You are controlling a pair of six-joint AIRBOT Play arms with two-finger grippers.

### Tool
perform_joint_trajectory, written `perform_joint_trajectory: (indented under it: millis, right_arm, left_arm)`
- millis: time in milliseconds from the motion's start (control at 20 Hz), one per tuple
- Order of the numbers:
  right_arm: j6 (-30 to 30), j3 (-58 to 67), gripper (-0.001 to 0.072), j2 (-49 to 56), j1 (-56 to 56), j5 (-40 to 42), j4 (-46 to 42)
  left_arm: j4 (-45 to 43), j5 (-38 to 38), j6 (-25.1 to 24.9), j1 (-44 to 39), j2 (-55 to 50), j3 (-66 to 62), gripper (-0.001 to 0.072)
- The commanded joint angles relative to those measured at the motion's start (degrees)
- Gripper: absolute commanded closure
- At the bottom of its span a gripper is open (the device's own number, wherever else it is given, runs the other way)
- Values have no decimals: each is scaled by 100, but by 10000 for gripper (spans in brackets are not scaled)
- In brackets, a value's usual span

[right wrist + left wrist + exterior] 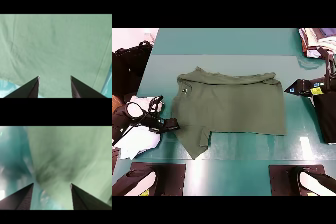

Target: Fold the shirts.

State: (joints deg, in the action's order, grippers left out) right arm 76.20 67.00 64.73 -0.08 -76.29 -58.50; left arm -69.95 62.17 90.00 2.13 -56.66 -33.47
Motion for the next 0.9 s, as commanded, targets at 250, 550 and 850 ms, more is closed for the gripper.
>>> perform_joint_trajectory:
  millis: [250, 550, 850]
  right_arm:
    - [2, -94, 276, -63, -114, -365, -2]
    - [-46, -584, 276, -164, -1281, -1198, -26]
    - [-326, -2872, 261, -426, -2629, -787, -234]
  left_arm:
    - [527, -522, 44, 4, -28, 168, 634]
    - [533, -197, -199, 4, -28, -68, 675]
    - [603, -321, -205, 4, -28, -291, 675]
